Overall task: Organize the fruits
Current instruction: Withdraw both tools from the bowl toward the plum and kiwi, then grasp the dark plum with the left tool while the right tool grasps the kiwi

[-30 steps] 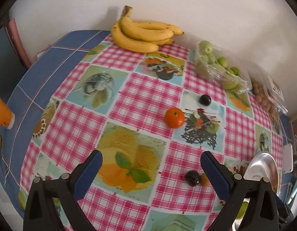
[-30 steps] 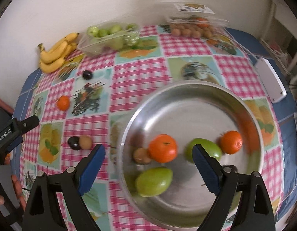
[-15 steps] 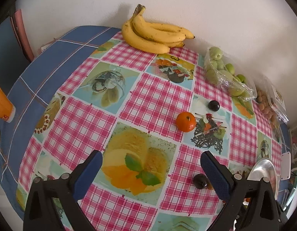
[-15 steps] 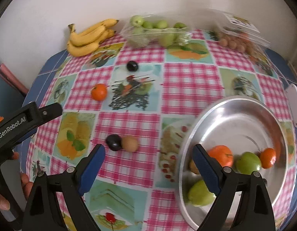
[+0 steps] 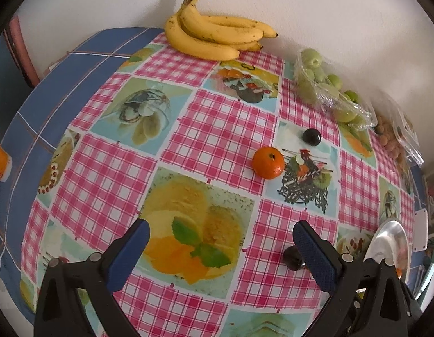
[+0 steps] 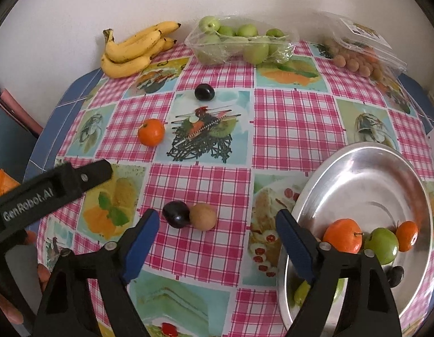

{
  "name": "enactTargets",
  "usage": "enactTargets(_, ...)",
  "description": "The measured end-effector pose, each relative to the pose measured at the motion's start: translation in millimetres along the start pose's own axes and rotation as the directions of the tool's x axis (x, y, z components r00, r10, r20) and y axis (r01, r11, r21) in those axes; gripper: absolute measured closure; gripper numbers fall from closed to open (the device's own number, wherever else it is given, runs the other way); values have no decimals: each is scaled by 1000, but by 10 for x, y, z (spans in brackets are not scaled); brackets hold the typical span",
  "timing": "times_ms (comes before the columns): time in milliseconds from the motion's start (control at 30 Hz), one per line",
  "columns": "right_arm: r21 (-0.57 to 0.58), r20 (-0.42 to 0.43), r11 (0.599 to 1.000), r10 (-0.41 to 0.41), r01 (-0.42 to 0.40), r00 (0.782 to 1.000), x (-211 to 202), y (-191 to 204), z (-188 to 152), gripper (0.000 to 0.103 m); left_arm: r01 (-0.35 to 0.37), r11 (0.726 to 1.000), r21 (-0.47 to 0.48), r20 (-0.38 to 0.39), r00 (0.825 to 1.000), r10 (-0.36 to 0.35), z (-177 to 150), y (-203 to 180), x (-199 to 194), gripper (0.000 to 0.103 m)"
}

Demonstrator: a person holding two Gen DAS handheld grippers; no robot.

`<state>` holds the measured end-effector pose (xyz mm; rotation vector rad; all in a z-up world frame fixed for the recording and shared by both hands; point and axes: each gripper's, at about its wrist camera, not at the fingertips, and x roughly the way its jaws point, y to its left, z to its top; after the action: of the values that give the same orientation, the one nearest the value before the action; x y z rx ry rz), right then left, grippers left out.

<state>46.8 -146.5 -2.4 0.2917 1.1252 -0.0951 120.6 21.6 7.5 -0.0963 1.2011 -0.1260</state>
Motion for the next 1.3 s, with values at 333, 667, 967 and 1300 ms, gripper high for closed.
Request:
enactTargets(333, 34, -34, 999, 17, -16, 999, 128, -64, -13, 41, 68, 998, -2, -45, 997, -68, -49, -87, 121, 4)
enactTargets(667, 47, -55, 996, 77, -75, 996, 226, -27, -27, 64, 168, 985, -31, -122, 978, -170, -119, -206, 283, 34)
enactTargets(967, 53, -77, 996, 78, -74, 994, 301, -10, -34, 72, 197, 980, -36, -138, 970, -200, -150, -278, 326, 44)
enactTargets(1300, 64, -77, 994, 89, -84, 993, 325, -13, -33, 76, 198, 980, -31, -141, 969, -201, -141, -270, 332, 45)
